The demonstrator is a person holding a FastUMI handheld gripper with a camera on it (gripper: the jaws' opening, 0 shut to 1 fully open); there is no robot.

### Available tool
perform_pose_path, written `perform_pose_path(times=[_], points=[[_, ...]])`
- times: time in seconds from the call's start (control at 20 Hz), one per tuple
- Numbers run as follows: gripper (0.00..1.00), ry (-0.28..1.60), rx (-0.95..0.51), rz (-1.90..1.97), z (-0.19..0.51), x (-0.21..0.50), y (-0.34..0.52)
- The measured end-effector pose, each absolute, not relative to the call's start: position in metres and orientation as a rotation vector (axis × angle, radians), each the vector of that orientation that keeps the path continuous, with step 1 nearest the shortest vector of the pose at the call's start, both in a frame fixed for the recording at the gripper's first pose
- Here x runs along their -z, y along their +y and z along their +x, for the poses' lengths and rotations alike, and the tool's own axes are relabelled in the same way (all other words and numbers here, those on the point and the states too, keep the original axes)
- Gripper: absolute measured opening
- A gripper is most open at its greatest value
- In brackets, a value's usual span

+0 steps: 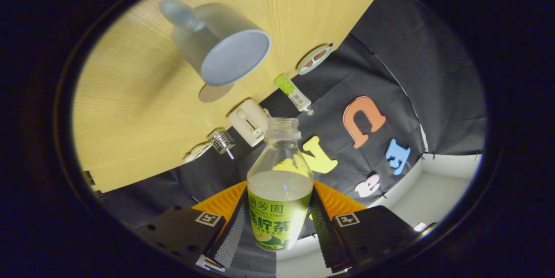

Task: Take the bottle from table, then pour the juice into the cup, finally place the bottle on the coaster

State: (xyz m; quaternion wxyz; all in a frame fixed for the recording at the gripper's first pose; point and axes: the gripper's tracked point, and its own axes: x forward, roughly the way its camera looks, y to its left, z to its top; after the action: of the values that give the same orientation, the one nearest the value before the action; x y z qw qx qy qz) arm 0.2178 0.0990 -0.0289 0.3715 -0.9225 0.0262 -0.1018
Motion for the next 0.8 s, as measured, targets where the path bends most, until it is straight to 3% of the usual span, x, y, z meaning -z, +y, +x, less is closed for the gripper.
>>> perform_pose_path(times=[0.35,0.8], points=[[0.80,0.058,0.234,-2.261,0.227,0.043,0.089],[0.81,0.106,0.087,-1.649,0.231,0.098,0.037]])
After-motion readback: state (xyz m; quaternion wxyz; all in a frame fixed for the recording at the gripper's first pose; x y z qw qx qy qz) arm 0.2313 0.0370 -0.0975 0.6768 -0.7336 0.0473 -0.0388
